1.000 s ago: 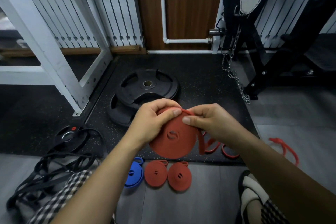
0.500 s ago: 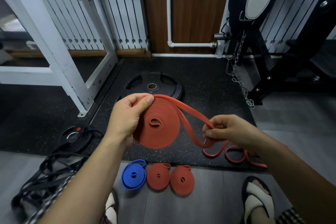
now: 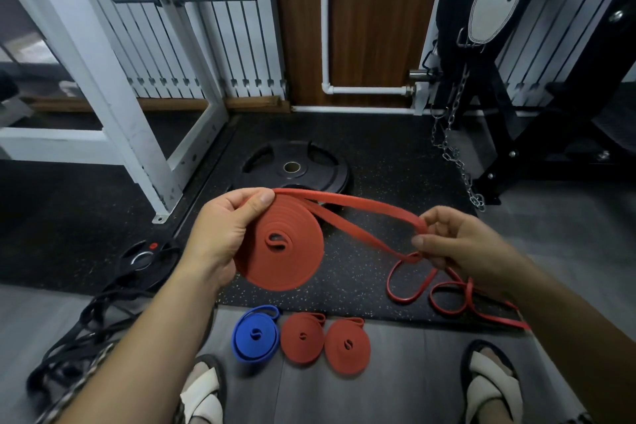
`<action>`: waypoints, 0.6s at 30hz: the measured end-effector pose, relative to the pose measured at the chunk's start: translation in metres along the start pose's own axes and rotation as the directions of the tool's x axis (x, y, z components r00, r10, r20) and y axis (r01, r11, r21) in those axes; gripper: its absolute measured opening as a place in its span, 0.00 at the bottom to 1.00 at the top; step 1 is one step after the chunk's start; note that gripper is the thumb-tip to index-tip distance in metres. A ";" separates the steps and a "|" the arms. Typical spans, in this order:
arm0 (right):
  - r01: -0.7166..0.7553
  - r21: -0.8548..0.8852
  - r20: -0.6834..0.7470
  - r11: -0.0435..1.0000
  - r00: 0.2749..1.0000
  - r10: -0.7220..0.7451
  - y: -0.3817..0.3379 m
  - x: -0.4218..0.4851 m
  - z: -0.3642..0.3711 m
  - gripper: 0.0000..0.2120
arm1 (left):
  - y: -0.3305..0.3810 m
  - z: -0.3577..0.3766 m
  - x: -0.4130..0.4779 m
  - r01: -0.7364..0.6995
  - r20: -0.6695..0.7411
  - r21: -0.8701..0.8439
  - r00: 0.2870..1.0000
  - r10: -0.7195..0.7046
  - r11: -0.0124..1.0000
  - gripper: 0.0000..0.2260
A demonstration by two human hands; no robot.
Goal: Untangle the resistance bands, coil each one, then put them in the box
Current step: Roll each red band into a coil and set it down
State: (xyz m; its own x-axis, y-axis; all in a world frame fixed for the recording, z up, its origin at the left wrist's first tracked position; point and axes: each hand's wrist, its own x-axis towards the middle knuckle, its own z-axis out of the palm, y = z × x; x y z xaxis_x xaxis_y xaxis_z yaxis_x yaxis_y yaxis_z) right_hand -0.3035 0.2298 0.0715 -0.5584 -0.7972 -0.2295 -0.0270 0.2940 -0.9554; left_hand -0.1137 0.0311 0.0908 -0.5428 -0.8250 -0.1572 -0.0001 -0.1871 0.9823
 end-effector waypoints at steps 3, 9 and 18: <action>0.003 -0.343 -0.237 0.939 0.967 -0.090 0.007 0.004 0.002 0.08 | -0.002 0.005 -0.003 -0.017 0.044 0.067 0.999 0.014 0.998 0.02; -0.056 -0.764 0.129 0.643 0.963 0.237 0.006 -0.002 0.012 0.05 | 0.000 0.007 -0.007 -0.152 0.152 0.241 0.981 0.118 0.958 0.01; 0.250 -0.094 0.243 0.964 0.945 -0.221 -0.018 0.004 0.051 0.12 | -0.004 0.023 -0.013 -0.292 0.350 0.315 0.920 0.175 0.903 0.06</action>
State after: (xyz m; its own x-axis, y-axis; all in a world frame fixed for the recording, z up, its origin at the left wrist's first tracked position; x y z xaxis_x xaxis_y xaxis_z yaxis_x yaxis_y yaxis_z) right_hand -0.2629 0.1943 0.0783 -0.3201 -0.9460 -0.0505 -0.2434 0.1336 -0.9607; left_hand -0.1258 0.0550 0.0909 -0.7935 -0.6053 0.0629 -0.1065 0.2398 0.9650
